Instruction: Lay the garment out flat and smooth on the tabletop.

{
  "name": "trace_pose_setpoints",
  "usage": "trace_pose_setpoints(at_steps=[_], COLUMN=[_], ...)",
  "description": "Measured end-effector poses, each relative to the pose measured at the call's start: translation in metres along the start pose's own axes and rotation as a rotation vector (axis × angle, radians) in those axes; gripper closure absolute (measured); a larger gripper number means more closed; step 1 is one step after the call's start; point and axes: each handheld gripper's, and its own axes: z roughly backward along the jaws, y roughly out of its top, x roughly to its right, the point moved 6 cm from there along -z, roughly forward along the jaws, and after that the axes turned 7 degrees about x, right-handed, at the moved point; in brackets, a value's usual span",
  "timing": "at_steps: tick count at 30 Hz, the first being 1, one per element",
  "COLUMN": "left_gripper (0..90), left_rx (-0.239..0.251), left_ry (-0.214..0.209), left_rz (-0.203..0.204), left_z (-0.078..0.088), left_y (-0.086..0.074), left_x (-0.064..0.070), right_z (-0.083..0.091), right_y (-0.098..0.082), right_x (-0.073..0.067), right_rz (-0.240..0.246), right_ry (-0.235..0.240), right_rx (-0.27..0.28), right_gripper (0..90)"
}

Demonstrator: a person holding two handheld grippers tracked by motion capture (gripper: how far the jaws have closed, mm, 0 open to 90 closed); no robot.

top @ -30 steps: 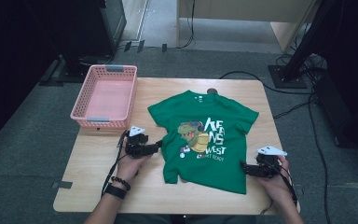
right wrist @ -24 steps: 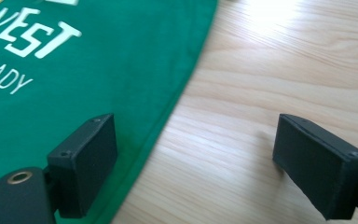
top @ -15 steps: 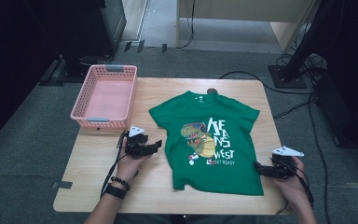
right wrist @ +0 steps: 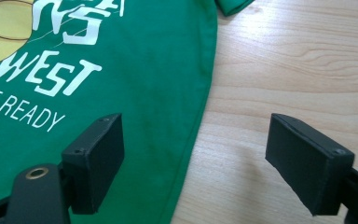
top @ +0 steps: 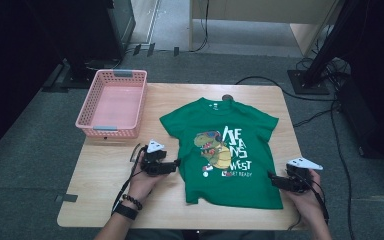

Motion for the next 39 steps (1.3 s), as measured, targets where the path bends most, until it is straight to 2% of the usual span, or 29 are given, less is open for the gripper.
trace_pose_setpoints(at_steps=[3, 4, 7, 9, 11, 12, 13, 15, 17, 18, 19, 20, 22, 23, 25, 27, 29, 31, 33, 39], left_gripper=[41.5, 47.2, 70.8, 82.6, 88.2, 88.9, 89.2, 88.0, 80.1, 74.3, 71.0, 66.9, 60.7, 58.9, 58.6, 58.6, 58.6, 58.2, 56.1, 51.7], left_rx=[0.006, 0.011, 0.018, 0.011, -0.005, -0.009, -0.016, 0.003, 0.040, 0.057, 0.071, 0.081, 0.059, 0.040, 0.020, -0.004, -0.015, -0.009, -0.004, 0.016], left_ry=[0.074, 0.078, 0.042, 0.010, -0.012, -0.006, 0.003, 0.036, 0.108, 0.096, 0.053, 0.011, -0.071, -0.091, -0.094, -0.096, -0.089, -0.103, -0.099, -0.107], left_rz=[-0.085, -0.112, -0.155, -0.143, -0.109, -0.101, -0.090, -0.035, 0.024, 0.070, 0.107, 0.126, 0.108, 0.078, 0.024, -0.006, -0.007, 0.000, -0.006, 0.011], left_z=[-0.003, -0.003, -0.003, -0.003, -0.002, 0.000, 0.002, 0.006, 0.013, 0.017, 0.021, 0.026, 0.032, 0.034, 0.035, 0.034, 0.032, 0.032, 0.032, 0.036], left_y=[-0.003, -0.004, -0.006, -0.006, -0.005, -0.004, -0.003, 0.001, 0.007, 0.009, 0.011, 0.013, 0.012, 0.010, 0.003, -0.003, -0.007, -0.010, -0.010, -0.013], left_x=[0.008, 0.011, 0.019, 0.019, 0.013, 0.008, 0.001, -0.014, -0.031, -0.037, -0.040, -0.040, -0.030, -0.023, -0.010, -0.004, -0.002, 0.000, 0.000, 0.003], right_z=[-0.005, -0.007, -0.009, -0.009, -0.010, -0.010, -0.010, -0.010, -0.011, -0.011, -0.011, -0.011, -0.011, -0.012, -0.012, -0.012, -0.012, -0.011, -0.010, -0.004], right_y=[-0.004, -0.005, -0.008, -0.008, -0.009, -0.009, -0.008, -0.008, -0.008, -0.008, -0.008, -0.008, -0.008, -0.008, -0.008, -0.007, -0.008, -0.008, -0.007, 0.001], right_x=[-0.002, -0.003, -0.003, -0.002, 0.000, 0.002, 0.004, 0.008, 0.009, 0.009, 0.009, 0.009, 0.009, 0.009, 0.009, 0.009, 0.009, 0.008, 0.006, -0.007], right_rz=[0.012, 0.019, 0.019, 0.021, 0.009, 0.006, 0.001, -0.007, -0.008, -0.009, -0.009, -0.009, -0.009, -0.008, -0.009, -0.011, -0.011, -0.015, -0.015, -0.003], right_ry=[-0.015, -0.025, -0.029, -0.029, -0.021, -0.025, -0.031, -0.040, -0.041, -0.043, -0.044, -0.044, -0.043, -0.043, -0.044, -0.045, -0.047, -0.053, -0.064, -0.042], right_rx=[-0.013, -0.020, -0.021, -0.016, -0.011, -0.008, -0.008, -0.006, -0.002, -0.001, -0.001, 0.000, 0.001, 0.002, 0.002, 0.002, 0.002, 0.001, 0.006, 0.035], right_gripper=[19.2, 19.2, 18.4, 17.6, 17.3, 17.3, 17.3, 17.2, 17.3, 17.3, 17.2, 17.2, 17.2, 17.2, 17.2, 17.2, 17.2, 17.3, 18.2, 18.2])
